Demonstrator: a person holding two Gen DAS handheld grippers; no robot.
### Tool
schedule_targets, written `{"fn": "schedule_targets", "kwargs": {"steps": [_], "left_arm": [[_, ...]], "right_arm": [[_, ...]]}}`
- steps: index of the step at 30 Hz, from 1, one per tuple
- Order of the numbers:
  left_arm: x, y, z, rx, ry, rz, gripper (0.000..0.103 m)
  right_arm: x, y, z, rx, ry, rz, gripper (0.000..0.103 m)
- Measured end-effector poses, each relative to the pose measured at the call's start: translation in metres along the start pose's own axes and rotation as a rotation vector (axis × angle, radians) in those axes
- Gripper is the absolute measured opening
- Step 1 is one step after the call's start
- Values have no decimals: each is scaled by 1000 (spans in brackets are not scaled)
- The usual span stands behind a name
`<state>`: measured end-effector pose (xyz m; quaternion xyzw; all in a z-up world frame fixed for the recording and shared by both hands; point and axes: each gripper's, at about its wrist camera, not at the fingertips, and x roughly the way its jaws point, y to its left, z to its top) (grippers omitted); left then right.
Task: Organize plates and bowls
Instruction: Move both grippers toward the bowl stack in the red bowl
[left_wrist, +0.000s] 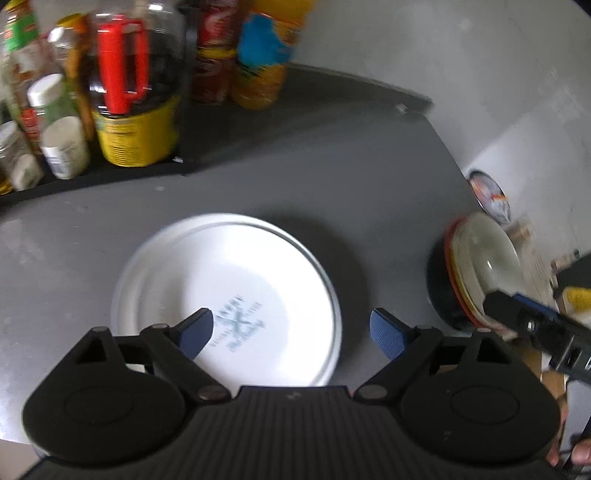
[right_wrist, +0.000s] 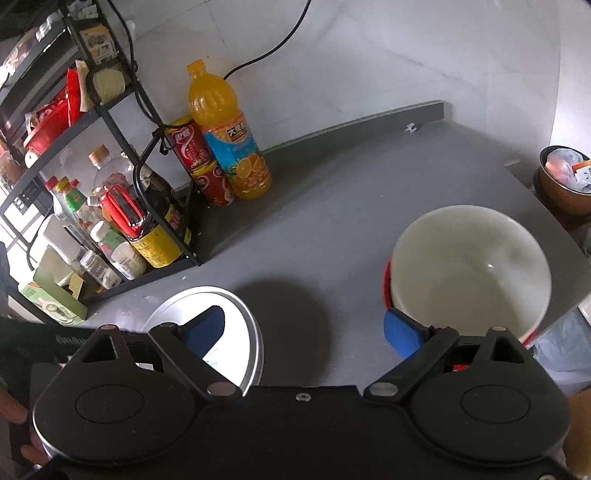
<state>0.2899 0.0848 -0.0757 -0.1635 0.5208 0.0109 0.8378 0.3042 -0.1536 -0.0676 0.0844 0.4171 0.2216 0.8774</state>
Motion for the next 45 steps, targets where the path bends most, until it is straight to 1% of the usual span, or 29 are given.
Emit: {"fn": "schedule_targets", "kwargs": {"steps": [4,9,14,17,24,28,33,38,45], "left_arm": [[3,-18,-7,-2,-9,0,91],[5,-41,-10,-22,-27,18,91],[6,-61,-10,-87,-35,25,91],[7,-74,-11,-118,-53,17,91],[11,-108,-13,-130,-70,33,91],[19,-122,-12,-164,-75,34,91],[28,-143,-10,-157,-86,28,91],[43,-160,-8,-174,-78,13,91],[74,-177,-4,-189,-56,23,91]], "right_arm": [[-6,-11,0,-35,7,-16,93],[-15,-32,3,-49,5,12,93],[-25,-55,10,-76,10,22,93],[-31,-74,14,-70,2,37,93],[-33,-111,17,-54,12,41,93],[-29,-132,17,-35,30,36,93],[-25,-155,17,-25,39,22,93],[-14,-182,15,22,70,27,93],[9,-209,17,81,113,20,93]]}}
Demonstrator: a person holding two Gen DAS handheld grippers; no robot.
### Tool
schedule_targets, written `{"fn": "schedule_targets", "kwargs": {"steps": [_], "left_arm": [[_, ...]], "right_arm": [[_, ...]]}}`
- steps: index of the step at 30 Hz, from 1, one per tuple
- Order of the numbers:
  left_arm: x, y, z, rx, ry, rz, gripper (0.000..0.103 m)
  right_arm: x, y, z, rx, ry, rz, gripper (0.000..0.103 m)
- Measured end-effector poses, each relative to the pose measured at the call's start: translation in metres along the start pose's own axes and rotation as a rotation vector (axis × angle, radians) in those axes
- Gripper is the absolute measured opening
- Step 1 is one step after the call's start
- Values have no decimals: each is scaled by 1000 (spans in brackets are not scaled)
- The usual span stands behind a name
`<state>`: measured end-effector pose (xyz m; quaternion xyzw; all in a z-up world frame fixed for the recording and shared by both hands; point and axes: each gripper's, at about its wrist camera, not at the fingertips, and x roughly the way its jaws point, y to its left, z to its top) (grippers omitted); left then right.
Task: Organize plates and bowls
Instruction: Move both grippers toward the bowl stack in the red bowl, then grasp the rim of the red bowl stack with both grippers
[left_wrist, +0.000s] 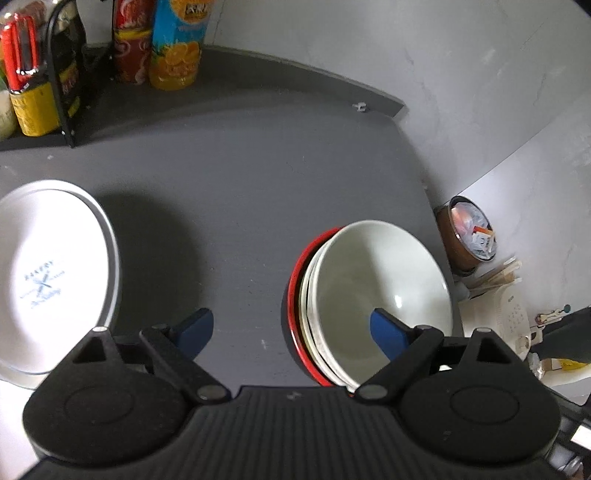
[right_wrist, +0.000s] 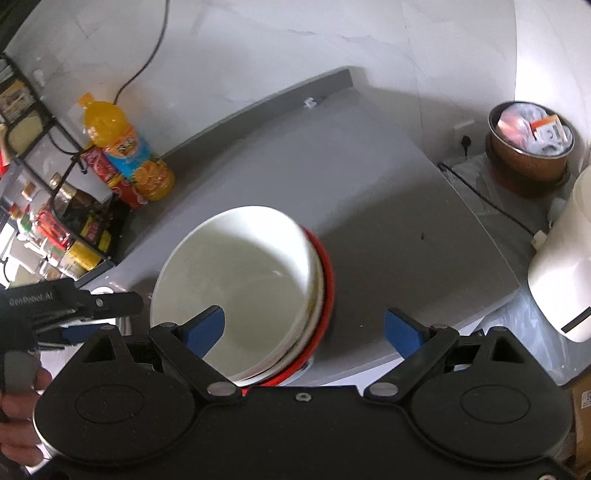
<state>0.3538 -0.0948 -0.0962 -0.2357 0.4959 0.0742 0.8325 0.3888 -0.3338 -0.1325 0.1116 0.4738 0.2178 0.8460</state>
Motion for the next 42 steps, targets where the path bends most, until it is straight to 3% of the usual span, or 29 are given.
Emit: {"fn": "schedule_targets", "kwargs": {"steps": [10,16,21,25,28,31,42], "left_arm": [[53,4,-2,-109,69,21,87],[75,14,-3,-169,89,26,79],[86,22,-1,-224,127,7,63],[95,30,2,-262,170,-57,48],[100,25,5,-242,192,-89,35],[100,23,9,-225,190,-75,35],[81,27,24,-164,167,-88,35]], "right_arm": [[42,-12,10,2,98,12,93],[65,-17,15,19,140,-13,92],[88,-17,17,30,230,25,80],[102,-15,17,55,272,83,48],[101,-14,19,70,265,81,45],[98,-18,20,91,261,86,41],[87,1,29,51,234,101,40]]}}
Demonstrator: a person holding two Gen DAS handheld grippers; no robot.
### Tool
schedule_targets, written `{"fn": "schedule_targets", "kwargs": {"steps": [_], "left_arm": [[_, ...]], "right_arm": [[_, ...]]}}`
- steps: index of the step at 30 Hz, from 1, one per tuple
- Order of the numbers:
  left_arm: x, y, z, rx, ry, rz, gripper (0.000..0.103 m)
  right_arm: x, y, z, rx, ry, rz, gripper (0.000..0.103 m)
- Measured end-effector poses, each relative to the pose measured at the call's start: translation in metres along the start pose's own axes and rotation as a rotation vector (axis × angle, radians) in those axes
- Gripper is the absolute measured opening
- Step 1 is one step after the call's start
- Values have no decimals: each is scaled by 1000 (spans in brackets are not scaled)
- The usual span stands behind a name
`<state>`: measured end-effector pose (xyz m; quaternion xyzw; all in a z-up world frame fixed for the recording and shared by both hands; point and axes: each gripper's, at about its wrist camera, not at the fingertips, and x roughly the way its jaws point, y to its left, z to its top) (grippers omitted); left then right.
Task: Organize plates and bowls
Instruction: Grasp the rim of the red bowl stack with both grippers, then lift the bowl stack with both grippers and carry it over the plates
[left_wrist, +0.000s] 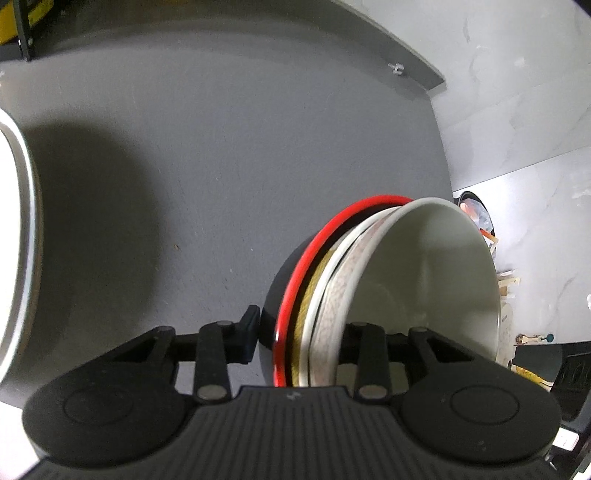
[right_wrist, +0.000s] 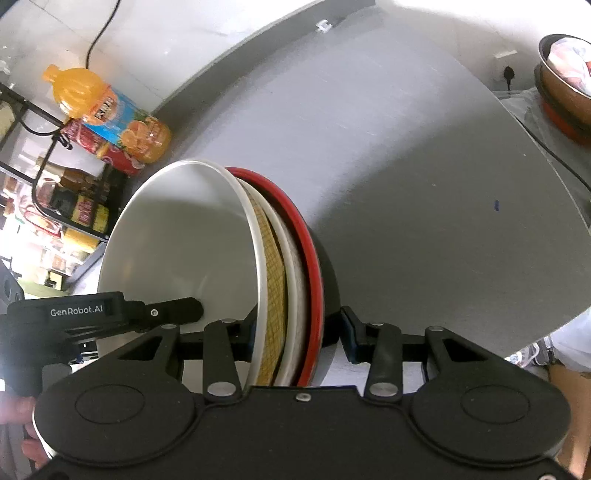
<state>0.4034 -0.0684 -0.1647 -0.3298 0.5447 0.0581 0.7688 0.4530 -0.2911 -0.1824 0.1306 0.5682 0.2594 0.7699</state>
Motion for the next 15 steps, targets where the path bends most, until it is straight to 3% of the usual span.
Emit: {"fn": "schedule_targets", "kwargs": {"steps": [15], "left_arm": [[-78,46,13,-3,-70,6,35]], "right_arm": [[-9,81,-11,-76,-28,70,40]]}}
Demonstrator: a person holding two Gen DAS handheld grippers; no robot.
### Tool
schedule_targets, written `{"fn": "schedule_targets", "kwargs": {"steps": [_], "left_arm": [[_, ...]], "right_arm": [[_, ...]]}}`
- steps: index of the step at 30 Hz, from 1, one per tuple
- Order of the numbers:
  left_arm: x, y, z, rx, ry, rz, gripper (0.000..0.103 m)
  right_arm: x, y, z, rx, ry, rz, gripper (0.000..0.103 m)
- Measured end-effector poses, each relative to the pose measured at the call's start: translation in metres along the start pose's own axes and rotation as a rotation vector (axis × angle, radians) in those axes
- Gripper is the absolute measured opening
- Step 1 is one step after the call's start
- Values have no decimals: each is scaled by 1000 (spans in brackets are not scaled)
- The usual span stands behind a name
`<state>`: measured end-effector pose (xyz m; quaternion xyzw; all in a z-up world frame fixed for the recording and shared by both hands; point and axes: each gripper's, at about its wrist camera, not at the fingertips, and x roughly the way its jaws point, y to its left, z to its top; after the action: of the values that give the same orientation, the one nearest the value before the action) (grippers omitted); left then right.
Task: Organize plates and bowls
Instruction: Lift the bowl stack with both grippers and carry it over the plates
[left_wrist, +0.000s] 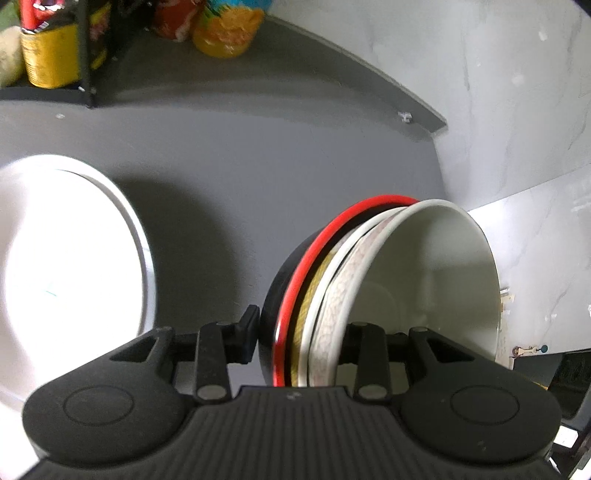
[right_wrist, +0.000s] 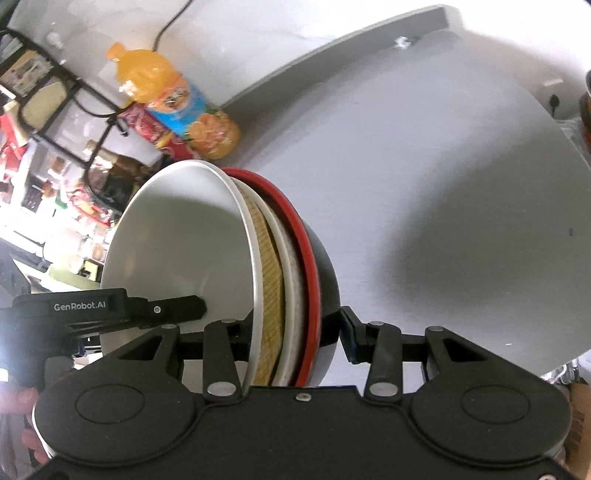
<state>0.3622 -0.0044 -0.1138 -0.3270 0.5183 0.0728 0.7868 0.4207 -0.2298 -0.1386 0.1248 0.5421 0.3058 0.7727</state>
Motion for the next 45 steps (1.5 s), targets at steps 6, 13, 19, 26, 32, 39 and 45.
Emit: {"fn": "schedule_targets", "kwargs": {"steps": [6,13,19,26,32,39,45], "left_arm": [[-27,20,3,4,-29,4,36],[-47,43,3,0,-31,-3,36],[-68,63,5,0,-46,2,37],[-86,90,9,-12,-61,15,37],[-98,118,17,-25,-68,25,38],[-102,148,25,-31,-65,41,38],[-97,166,31,-31,-47,59,38]], "right_arm": [[1,27,-6,-20,-15,14,40],[4,55,-11,-23,-28,24,40],[5,78,-14,-44,-32,30,40],[19,106,-21,-55,-26,39,40],[36,130,-23,-52,-19,49,40],[55,155,-21,-52,2,46,40],[74,163,-22,-46,28,37,40]]}}
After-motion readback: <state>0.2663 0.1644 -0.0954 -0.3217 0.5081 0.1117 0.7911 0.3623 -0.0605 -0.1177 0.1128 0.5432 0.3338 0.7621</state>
